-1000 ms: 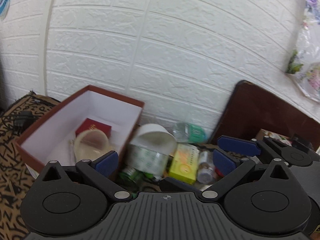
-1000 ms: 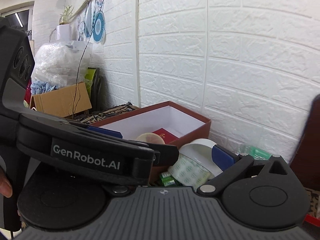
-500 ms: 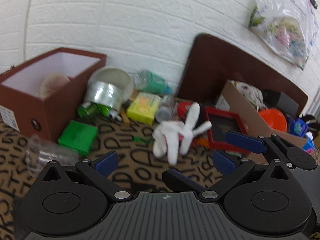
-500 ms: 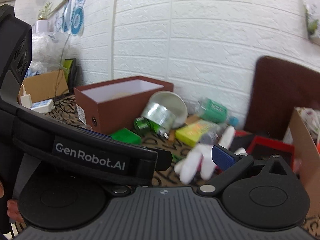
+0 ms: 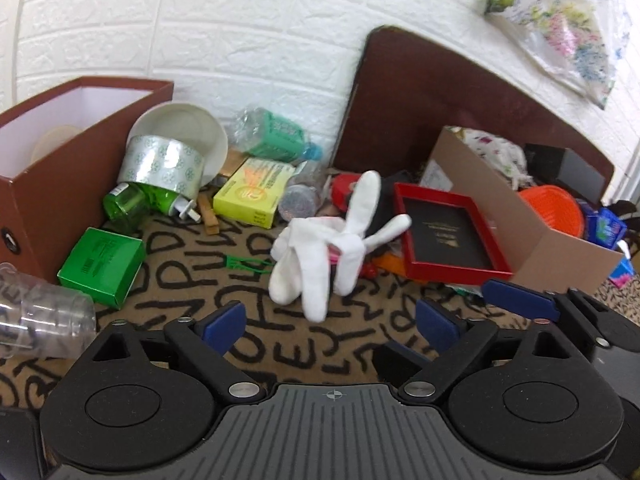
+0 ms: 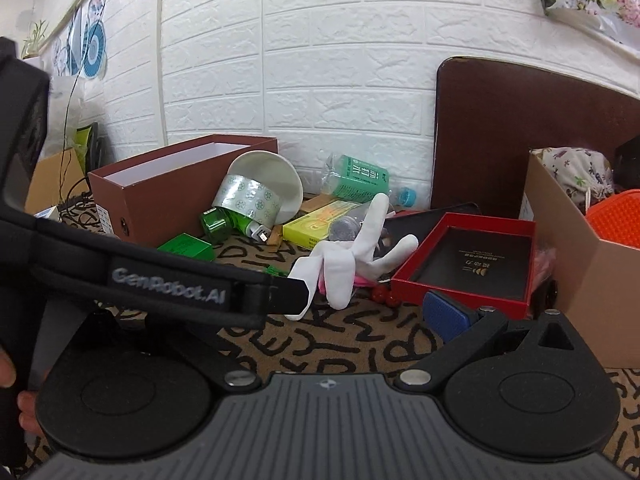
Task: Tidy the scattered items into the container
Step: 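Lower the left gripper onto the white glove and close it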
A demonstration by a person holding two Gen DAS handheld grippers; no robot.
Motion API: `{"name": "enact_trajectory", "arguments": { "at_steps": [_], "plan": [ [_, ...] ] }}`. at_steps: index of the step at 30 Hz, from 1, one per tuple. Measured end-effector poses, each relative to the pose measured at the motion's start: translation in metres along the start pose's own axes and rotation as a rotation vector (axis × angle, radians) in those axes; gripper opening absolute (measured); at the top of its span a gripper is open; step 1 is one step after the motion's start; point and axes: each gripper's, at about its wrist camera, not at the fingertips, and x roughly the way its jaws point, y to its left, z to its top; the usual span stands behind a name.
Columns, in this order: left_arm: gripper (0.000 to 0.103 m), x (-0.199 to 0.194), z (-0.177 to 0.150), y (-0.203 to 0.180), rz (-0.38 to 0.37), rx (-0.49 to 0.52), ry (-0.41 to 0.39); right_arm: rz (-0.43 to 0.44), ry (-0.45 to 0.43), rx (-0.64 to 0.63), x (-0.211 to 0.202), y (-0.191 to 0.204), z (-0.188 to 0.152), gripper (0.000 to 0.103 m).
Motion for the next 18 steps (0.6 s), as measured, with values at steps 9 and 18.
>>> {"name": "enact_trajectory", "arguments": {
  "at_steps": [9,18],
  "plan": [
    [0.074,0.043,0.015,0.010,0.004,0.014,0.064,0.029,0.070,0.002,0.039,-0.004,-0.006,0.085],
    [0.051,0.070,0.025,0.025,-0.007,-0.030,0.110,0.042,0.113,-0.002,0.075,-0.010,0.000,0.070]
  ]
}}
